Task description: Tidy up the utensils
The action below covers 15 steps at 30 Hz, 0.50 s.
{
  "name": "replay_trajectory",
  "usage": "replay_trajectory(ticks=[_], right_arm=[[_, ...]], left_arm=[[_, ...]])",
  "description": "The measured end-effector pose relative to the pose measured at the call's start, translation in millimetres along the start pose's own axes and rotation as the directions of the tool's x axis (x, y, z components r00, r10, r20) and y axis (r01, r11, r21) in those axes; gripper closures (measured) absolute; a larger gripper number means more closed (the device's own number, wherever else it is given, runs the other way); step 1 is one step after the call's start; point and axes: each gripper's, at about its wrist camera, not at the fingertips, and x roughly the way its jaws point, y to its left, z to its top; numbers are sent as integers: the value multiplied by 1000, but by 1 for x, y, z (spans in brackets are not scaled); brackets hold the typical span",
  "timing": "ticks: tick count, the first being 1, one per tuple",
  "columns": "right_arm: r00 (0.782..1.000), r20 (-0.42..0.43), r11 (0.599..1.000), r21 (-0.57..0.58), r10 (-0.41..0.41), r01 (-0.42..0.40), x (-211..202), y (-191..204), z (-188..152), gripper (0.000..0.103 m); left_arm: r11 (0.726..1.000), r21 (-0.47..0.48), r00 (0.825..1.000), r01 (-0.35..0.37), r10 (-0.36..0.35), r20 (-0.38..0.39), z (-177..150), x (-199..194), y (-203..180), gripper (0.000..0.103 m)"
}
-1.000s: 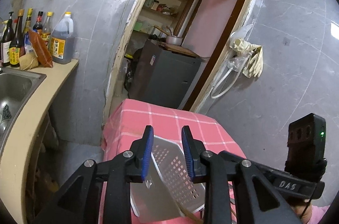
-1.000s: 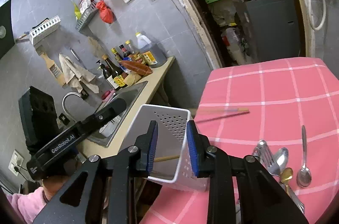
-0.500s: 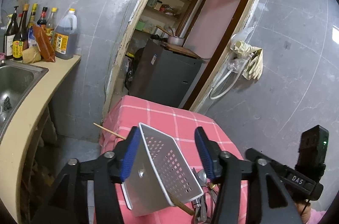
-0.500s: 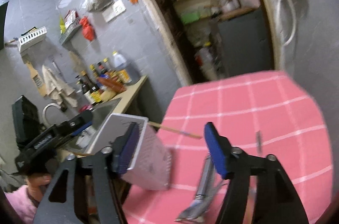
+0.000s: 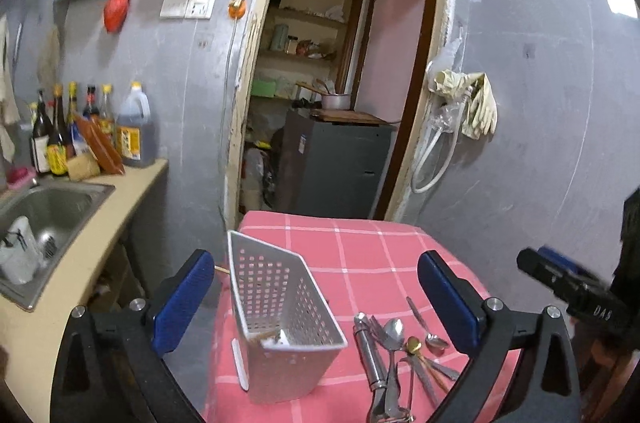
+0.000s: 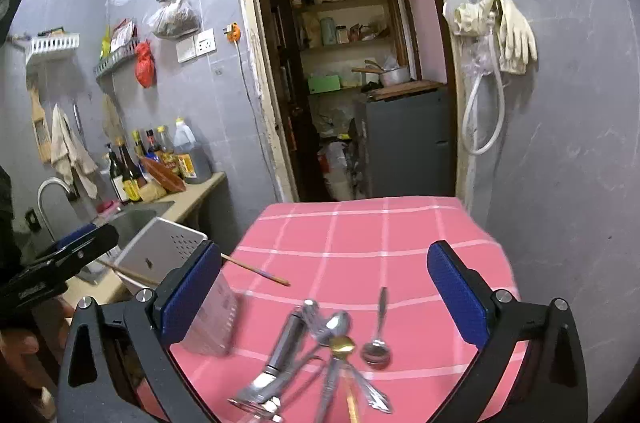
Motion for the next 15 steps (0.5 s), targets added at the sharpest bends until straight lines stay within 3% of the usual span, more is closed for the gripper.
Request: replay_trajectory(ticks=[15], right_arm=[[996, -92, 999, -50, 5, -10, -2, -44, -21, 2]], left_arm=[[993, 47, 993, -109, 108, 38, -24, -26, -60, 1]])
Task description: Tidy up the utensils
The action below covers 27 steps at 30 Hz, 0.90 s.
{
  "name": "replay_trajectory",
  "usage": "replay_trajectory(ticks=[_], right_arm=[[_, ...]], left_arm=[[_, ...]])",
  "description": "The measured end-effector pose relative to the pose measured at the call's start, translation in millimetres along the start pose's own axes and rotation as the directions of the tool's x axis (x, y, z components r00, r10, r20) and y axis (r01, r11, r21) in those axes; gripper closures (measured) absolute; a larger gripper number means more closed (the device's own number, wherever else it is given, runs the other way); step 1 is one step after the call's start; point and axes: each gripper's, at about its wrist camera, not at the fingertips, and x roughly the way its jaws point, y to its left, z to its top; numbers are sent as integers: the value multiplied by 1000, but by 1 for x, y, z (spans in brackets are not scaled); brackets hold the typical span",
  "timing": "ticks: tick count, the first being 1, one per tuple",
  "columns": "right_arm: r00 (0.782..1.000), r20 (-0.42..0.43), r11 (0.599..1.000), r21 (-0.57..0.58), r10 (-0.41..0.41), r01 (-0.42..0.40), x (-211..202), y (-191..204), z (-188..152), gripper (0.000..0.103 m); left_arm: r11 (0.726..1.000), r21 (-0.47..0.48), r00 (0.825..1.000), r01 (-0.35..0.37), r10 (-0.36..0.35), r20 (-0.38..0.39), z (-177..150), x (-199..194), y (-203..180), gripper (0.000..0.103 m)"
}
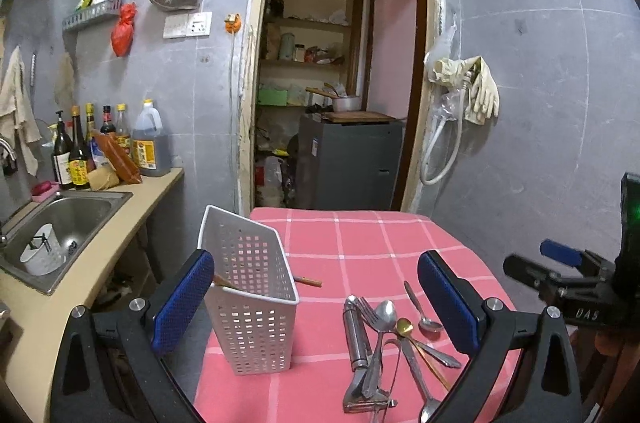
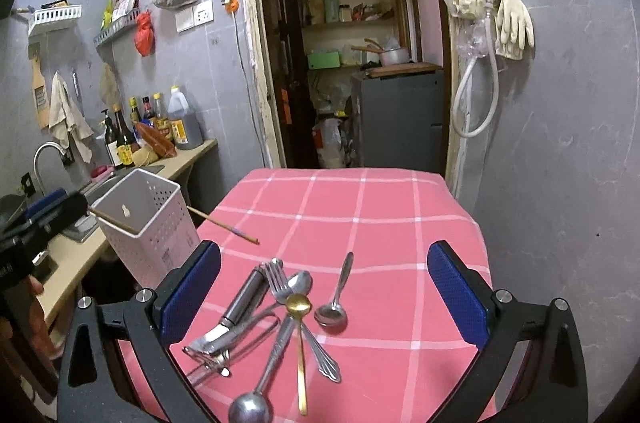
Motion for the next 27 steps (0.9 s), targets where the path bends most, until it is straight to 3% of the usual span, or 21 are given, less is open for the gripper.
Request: replay_trajectory(ticks=[8, 15, 27], right_arm=[[999, -18, 999, 4, 37, -36, 4, -15, -6, 2], [998, -29, 999, -3, 53, -53, 7, -29, -11, 2], [994, -103, 999, 15, 46, -45, 17, -50, -31, 2]], left_arm=[[999, 14, 999, -36, 35, 36, 6, -13, -18, 1], [999, -7, 999, -33, 33, 22, -3, -21, -38, 1], [998, -60, 988, -3, -7, -157, -52, 5, -48, 1]])
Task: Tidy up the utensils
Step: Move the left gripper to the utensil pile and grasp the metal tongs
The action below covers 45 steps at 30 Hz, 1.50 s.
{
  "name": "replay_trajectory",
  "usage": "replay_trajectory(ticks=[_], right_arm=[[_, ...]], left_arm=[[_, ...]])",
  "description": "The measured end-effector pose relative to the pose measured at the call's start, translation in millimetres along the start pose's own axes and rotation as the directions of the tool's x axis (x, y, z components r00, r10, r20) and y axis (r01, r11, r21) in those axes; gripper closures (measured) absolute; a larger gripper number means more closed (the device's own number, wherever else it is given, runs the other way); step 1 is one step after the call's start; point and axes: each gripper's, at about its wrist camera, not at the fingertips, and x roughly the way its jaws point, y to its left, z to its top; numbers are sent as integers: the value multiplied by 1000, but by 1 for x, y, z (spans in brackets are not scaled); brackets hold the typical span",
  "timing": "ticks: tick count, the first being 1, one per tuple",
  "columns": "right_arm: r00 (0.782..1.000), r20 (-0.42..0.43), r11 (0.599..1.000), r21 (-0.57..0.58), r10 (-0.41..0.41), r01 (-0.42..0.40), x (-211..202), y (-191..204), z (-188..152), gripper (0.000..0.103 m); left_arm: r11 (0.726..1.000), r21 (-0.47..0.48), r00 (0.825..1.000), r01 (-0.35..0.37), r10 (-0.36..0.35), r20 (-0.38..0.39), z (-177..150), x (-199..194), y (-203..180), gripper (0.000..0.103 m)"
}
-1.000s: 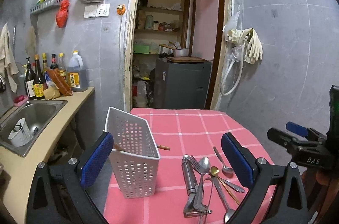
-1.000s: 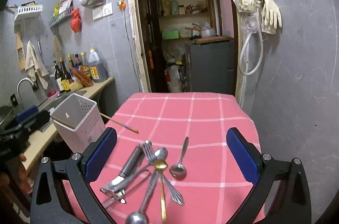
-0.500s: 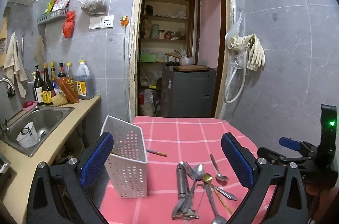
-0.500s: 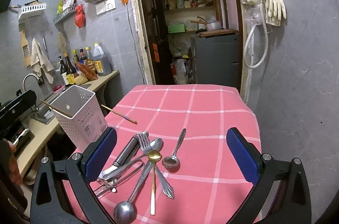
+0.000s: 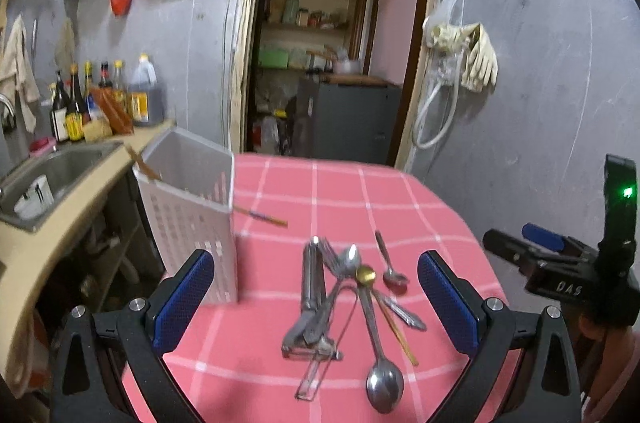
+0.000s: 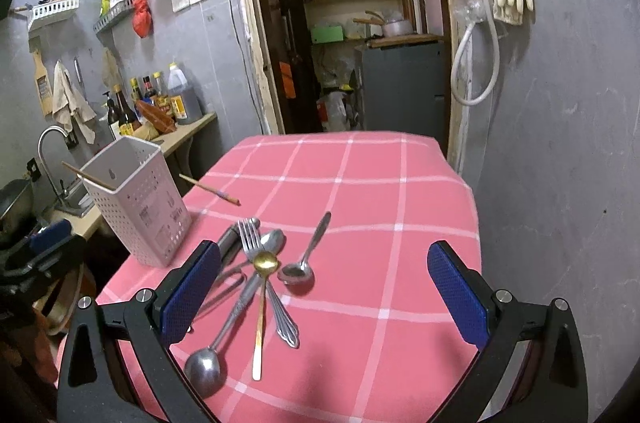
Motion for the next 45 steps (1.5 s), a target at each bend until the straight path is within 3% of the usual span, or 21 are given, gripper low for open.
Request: replay_trajectory(ticks=[8, 13, 17, 20, 24, 32, 34, 36, 39, 42, 45], right_arm=[[992, -109, 997, 42, 70, -66, 32, -15, -19, 2], [975, -169, 988, 79, 144, -133, 62, -21, -26, 4], [954, -222, 977, 120, 199, -176, 87, -21, -30, 20], [940, -256, 972, 123, 225, -199, 105, -17, -32, 27], [925, -290, 969, 109, 245, -222, 122, -8, -33, 38], [895, -361, 965, 68, 261, -253, 149, 15, -32, 54], [893, -376, 968, 64, 249, -243, 153, 16, -34, 62], [891, -389, 972, 67, 233, -225, 156, 17, -35, 69], [892, -388, 973, 77, 231, -218, 155, 17, -36, 69], [887, -398, 972, 81, 234, -220, 149, 16, -39, 69], [881, -409, 971, 80, 237, -224, 135, 12, -44, 70]], left_arm=[[997, -20, 989, 69, -71, -133, -24, 41, 1, 2], [991, 21, 973, 135, -128, -192, -36, 65, -8, 26], [978, 17, 949, 207, -196, -247, -39, 85, -14, 47], [974, 28, 930, 223, -204, -307, -43, 102, -19, 53], [980, 8, 903, 200, -181, -390, -47, 121, -17, 65], [985, 14, 876, 171, -146, -460, -46, 138, -15, 73], [985, 3, 870, 170, -148, -471, -44, 141, -14, 75], [987, -22, 866, 159, -150, -477, -42, 145, -9, 84], [985, -62, 857, 162, -171, -486, -39, 149, -3, 85], [986, -32, 855, 164, -158, -495, -39, 150, -6, 85], [985, -61, 840, 160, -168, -516, -36, 153, -3, 85]])
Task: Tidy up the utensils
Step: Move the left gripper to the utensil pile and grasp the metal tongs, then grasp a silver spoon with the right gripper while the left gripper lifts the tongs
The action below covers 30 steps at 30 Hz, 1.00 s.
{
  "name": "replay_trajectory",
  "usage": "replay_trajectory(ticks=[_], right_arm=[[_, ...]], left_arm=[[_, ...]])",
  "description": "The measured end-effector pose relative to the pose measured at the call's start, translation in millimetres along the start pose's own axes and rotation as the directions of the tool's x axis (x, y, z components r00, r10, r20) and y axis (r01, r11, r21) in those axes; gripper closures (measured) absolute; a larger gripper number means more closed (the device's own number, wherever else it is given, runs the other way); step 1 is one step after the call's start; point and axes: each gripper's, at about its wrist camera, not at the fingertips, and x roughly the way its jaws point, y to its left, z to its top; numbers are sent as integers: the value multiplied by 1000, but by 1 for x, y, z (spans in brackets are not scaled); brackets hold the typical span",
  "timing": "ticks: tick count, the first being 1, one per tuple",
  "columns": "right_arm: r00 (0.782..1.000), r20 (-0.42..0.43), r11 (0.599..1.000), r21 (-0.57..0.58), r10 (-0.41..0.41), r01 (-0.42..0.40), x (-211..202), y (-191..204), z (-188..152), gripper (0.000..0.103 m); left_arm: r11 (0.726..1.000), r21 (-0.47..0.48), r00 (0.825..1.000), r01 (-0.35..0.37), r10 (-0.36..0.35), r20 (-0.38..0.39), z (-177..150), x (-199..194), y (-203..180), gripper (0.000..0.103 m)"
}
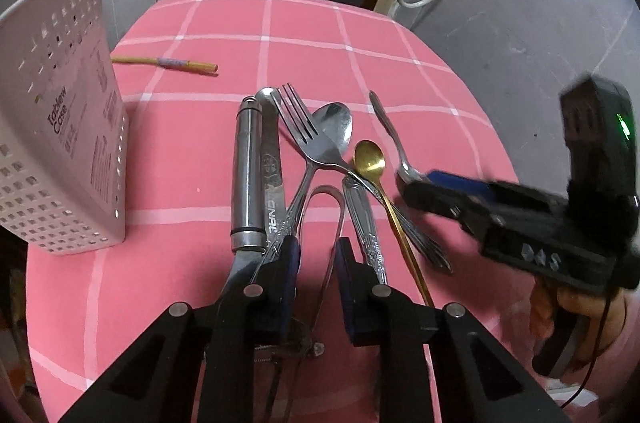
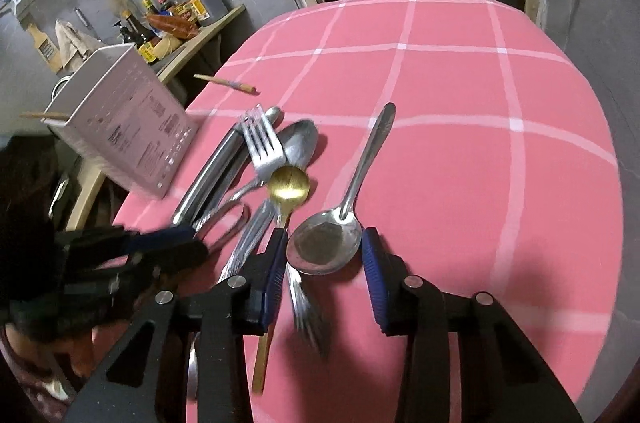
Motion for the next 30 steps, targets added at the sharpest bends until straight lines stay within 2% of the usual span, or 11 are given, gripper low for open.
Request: replay_trajectory(ticks=[2, 5, 8, 11, 16, 22, 26, 29, 30], right_arm=[[999, -34, 1000, 7, 1, -1, -9, 0, -11, 71], [997, -81, 1000, 22, 21, -20, -15, -5, -23, 71], [996, -86, 1000, 15, 18, -17, -19, -11, -24, 70], [998, -62, 1000, 16, 16, -15, -18, -17, -9, 69], [999, -41, 1000, -7, 18, -18, 1, -21, 26, 69], [997, -67, 997, -52, 48, -52, 32, -22, 66, 70], [992, -106, 995, -53, 76, -82, 47, -25, 80, 70], [983, -141, 992, -34, 118, -124, 58, -25, 82, 75], [980, -148, 990, -27, 132, -137, 60, -24, 82, 81]], left_arm=[[999, -31, 1000, 16, -17, -19, 1, -1, 3, 85], [999, -30, 999, 18, -19, -40, 0, -1, 3, 85], [999, -35, 998, 28, -30, -56, 0, -1, 4, 85], [998, -48, 996, 41, -45, -77, 4, 1, 8, 85], [999, -6, 994, 37, -38, -99, 8, 3, 6, 85], [999, 1, 994, 34, -34, -105, 9, 3, 3, 85], [999, 15, 991, 41, -39, -129, 13, 7, 1, 84], [998, 41, 987, 52, -45, -157, 18, 11, -3, 78], [996, 56, 984, 65, -55, -168, 19, 12, -6, 72]])
